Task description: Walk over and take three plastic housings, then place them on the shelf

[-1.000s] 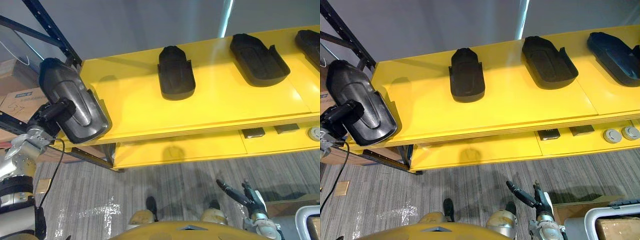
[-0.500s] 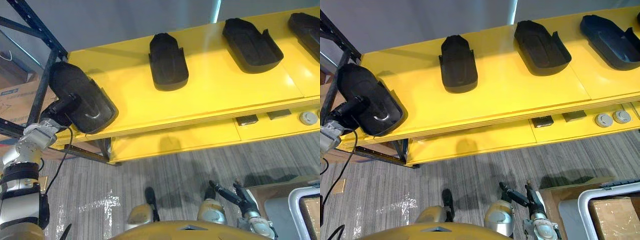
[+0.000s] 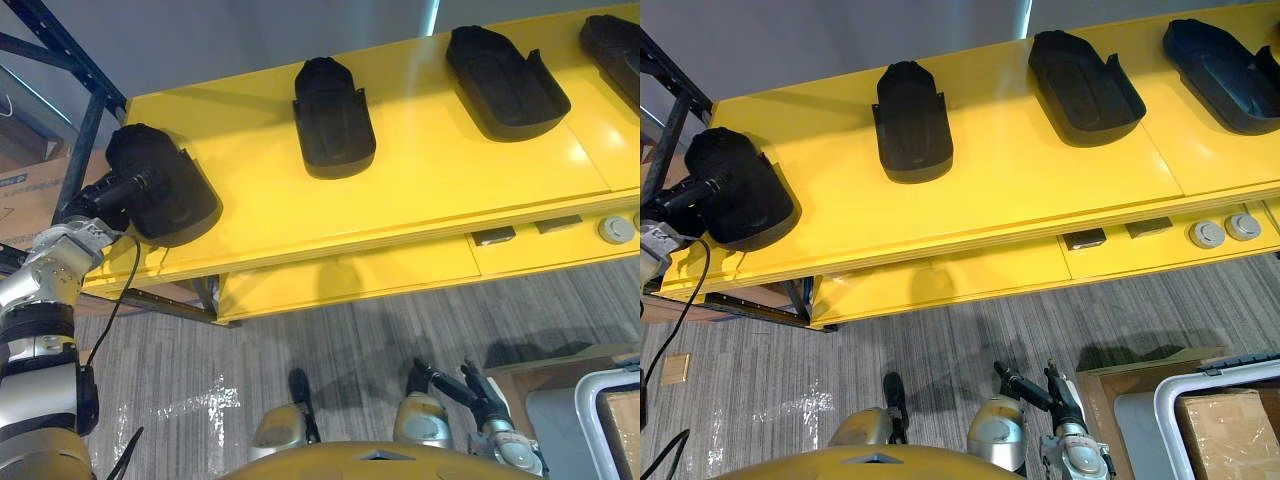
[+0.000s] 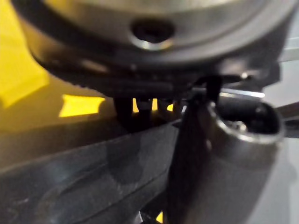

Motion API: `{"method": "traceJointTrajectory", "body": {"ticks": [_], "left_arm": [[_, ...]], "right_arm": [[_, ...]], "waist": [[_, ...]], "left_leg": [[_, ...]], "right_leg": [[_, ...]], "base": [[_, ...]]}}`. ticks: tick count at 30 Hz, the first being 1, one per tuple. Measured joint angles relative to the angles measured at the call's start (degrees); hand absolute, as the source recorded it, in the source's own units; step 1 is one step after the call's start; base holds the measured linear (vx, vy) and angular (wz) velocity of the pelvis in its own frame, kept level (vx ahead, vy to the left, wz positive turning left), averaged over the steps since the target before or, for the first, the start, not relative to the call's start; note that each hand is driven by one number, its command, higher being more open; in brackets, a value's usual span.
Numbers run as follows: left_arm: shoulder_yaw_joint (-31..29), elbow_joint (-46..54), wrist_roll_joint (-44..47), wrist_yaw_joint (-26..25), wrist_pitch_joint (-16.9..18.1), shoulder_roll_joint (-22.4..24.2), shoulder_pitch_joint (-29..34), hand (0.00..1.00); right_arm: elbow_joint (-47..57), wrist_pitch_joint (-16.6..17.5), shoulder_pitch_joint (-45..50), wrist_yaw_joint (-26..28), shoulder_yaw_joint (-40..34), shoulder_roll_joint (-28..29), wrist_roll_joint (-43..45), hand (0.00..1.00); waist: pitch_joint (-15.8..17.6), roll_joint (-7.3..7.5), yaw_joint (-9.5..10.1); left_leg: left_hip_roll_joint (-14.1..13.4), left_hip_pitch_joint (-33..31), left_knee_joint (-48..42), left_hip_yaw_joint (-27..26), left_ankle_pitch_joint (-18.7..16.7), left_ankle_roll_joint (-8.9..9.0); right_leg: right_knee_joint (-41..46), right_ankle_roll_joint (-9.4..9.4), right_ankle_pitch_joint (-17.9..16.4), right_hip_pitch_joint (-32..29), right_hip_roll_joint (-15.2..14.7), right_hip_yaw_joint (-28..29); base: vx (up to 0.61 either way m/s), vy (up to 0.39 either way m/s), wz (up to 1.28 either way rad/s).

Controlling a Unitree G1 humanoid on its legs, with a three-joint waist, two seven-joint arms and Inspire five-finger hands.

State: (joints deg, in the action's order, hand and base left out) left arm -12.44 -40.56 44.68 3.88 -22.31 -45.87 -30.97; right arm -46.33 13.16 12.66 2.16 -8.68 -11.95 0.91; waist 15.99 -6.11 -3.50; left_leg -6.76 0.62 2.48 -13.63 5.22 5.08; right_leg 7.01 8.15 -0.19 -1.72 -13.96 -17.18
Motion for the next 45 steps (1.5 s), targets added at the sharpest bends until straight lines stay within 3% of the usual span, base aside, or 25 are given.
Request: {"method": "traceJointTrajectory", "body": {"ticks": [10, 15, 18, 20, 24, 27, 32, 34, 37, 39, 42, 45], "left_arm": [[4.2, 0.0, -9.6, 2.8, 0.1, -2.6, -3.2, 1.00], [4.9, 0.0, -14.6, 4.0, 2.9, -4.9, -5.0, 1.00], [6.2, 0.1, -16.5, 4.6, 6.2, -7.3, -6.4, 1.00], [6.6, 2.4, -21.4, 3.5, 11.9, -8.7, -6.9, 1.00], [8.7, 6.3, -29.3, 0.9, 18.6, -11.5, -8.3, 1.00], [9.5, 9.0, -29.7, -1.7, 23.6, -11.9, -9.4, 1.00], [9.2, 21.2, -27.3, -5.7, 29.8, -11.4, -5.5, 1.00], [5.9, 29.3, -24.4, -6.7, 32.4, -7.6, 1.2, 1.00], [0.6, 45.4, -24.5, -7.5, 37.2, 5.5, 15.8, 1.00], [-0.5, 53.7, -25.9, -7.9, 40.3, 18.0, 27.8, 1.00], [-0.4, 57.3, -32.0, -10.7, 41.9, 30.4, 40.0, 1.00], [-0.2, 57.3, -36.4, -15.5, 42.2, 35.1, 47.0, 1.00]], "right_arm": [[0.0, 0.0, 0.4, -0.6, 1.3, 1.0, 0.1, 1.00], [0.0, 0.1, 2.0, -1.2, 1.4, 1.2, 0.1, 1.00], [0.0, 0.4, 2.3, -1.6, 1.4, 1.2, 0.1, 1.00], [0.3, 1.2, 2.4, -1.6, 1.9, 1.2, 0.9, 1.00], [0.5, 1.6, 2.6, -1.6, 2.5, 1.2, 2.8, 1.00], [0.5, 4.2, 2.8, -3.0, 2.6, 1.0, 2.8, 1.00], [9.4, 6.4, 3.5, -11.4, 6.1, 1.1, 3.0, 1.00], [14.4, 7.3, 4.1, -14.7, 6.0, 1.7, 4.7, 1.00], [25.3, 9.2, 4.2, -21.4, 3.4, 5.4, 5.0, 1.00], [36.3, 11.1, 4.5, -25.3, 1.3, 8.0, 3.7, 1.00], [47.0, 13.1, 4.3, -27.1, -1.0, 8.2, 1.5, 1.00], [53.1, 15.7, 1.4, -26.6, -3.0, 7.2, 1.8, 1.00]], "waist": [[0.1, 0.29, -0.41], [0.0, 0.33, -0.76], [-0.1, 0.32, -1.01], [-0.7, 0.22, -0.85], [-2.7, 0.63, -0.54], [-4.6, 0.57, -0.29], [-8.2, 0.81, -0.11], [-9.3, 0.77, -0.10], [-10.6, 0.82, -0.03], [-10.7, 1.04, 0.21], [-11.0, 1.81, 1.01], [-11.7, 3.50, 2.38]], "left_leg": [[0.0, 2.5, 2.2, -1.1, 0.5, 0.32], [0.0, 4.3, 2.3, -2.1, 0.4, 0.43], [0.0, 5.1, 2.3, -2.8, 0.4, 0.48], [-0.4, 4.9, 2.4, -3.3, 0.0, 0.83], [-0.8, 5.2, 2.4, -3.5, 0.0, 0.91], [-0.9, 6.0, 2.4, -4.5, 0.0, 0.92], [-1.4, 6.1, 2.6, -6.1, -0.2, 1.16], [-1.5, 6.7, 2.6, -6.9, -0.2, 1.24], [-2.0, 7.3, 2.6, -7.9, -0.4, 1.42], [-2.3, 7.7, 2.6, -8.4, -0.5, 1.61], [-2.5, 7.8, 2.6, -8.4, -0.5, 1.80], [-2.9, 7.8, 2.6, -7.8, -0.2, 2.06]], "right_leg": [[-0.5, 0.06, 0.1, 1.2, 0.2, 0.7], [-2.3, 0.51, 0.9, 3.9, 0.5, 0.4], [-2.7, 0.50, 1.0, 4.9, 0.6, 0.4], [-3.4, 0.22, 0.9, 5.0, 1.0, 0.4], [-4.1, 0.34, 1.3, 5.9, 1.5, 0.3], [-4.3, 0.21, 1.3, 6.8, 1.6, 0.1], [-5.7, -0.02, 2.1, 7.2, 2.2, 0.5], [-6.8, -0.06, 2.9, 7.8, 2.4, 0.9], [-7.5, -0.30, 3.3, 7.9, 3.0, 1.7], [-8.1, -0.42, 3.6, 8.2, 3.3, 1.8], [-8.3, -0.53, 3.7, 8.4, 3.6, 1.7], [-8.8, -0.75, 4.0, 8.9, 4.1, 1.1]], "base": [[0.00, 0.007, -0.04], [0.02, 0.001, -0.02], [0.00, 0.000, 0.00], [0.00, 0.000, 0.00], [0.00, -0.002, -0.01], [0.00, 0.000, 0.00], [-0.01, 0.005, -0.06], [0.00, 0.008, -0.18], [-0.01, 0.002, -0.19], [-0.02, -0.009, -0.14], [0.00, -0.001, -0.02], [0.00, -0.013, 0.08]]}}
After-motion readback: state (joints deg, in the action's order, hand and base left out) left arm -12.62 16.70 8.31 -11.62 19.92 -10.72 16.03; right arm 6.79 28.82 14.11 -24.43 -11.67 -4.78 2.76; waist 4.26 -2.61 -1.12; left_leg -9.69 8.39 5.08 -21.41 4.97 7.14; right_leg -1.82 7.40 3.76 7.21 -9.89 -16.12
